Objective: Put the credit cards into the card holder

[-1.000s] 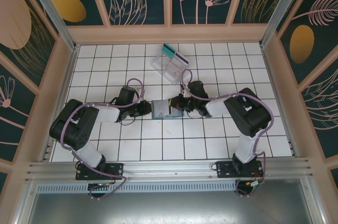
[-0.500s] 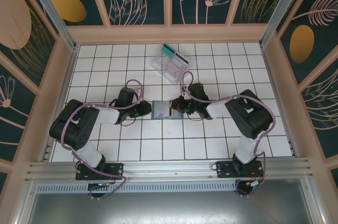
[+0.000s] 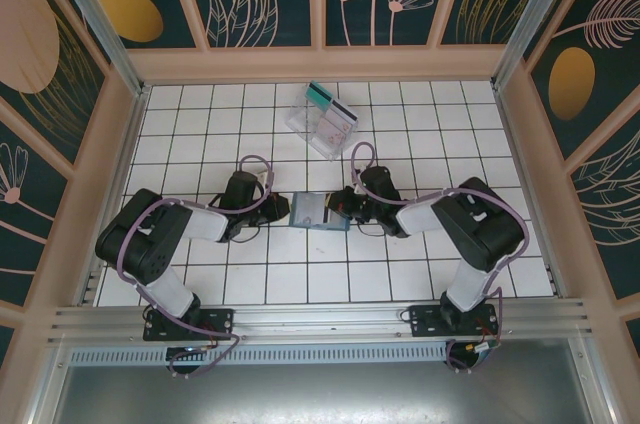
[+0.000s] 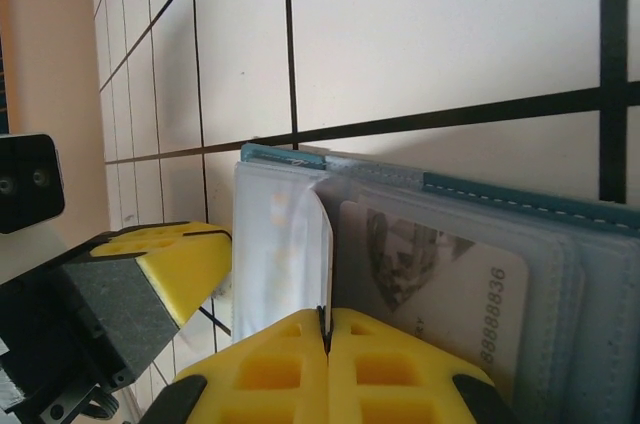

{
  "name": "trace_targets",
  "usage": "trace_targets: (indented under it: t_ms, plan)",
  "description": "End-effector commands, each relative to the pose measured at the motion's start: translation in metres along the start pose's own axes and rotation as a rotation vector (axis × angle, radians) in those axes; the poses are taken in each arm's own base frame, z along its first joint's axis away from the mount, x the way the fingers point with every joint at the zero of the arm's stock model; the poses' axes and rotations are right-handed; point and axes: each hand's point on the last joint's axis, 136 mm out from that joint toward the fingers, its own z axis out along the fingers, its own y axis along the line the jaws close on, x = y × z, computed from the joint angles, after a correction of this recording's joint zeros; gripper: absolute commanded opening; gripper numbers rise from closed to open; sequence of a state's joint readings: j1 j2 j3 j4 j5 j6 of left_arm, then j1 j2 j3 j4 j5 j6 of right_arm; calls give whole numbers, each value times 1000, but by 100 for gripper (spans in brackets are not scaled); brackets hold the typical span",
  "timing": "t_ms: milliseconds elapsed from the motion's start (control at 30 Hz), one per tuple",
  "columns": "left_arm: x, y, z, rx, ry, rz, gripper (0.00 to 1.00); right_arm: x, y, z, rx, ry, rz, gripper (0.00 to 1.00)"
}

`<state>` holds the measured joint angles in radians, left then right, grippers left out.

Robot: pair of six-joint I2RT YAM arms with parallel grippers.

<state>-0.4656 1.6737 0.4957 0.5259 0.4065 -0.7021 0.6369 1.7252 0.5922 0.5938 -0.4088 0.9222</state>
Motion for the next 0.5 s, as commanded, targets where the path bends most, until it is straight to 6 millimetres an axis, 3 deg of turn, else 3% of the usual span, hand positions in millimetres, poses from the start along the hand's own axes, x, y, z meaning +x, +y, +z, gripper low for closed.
trace_targets:
  t_ms: [0, 233, 467]
  plan:
    - [57, 21, 3, -54, 177, -86, 8, 12, -13, -6, 72, 20, -15, 0]
    - [54, 19, 4, -47, 170, -87, 8, 20, -16, -2, 72, 50, -3, 0]
    - [58, 18, 4, -44, 174, -87, 7, 30, -13, 15, 8, 100, 37, 0]
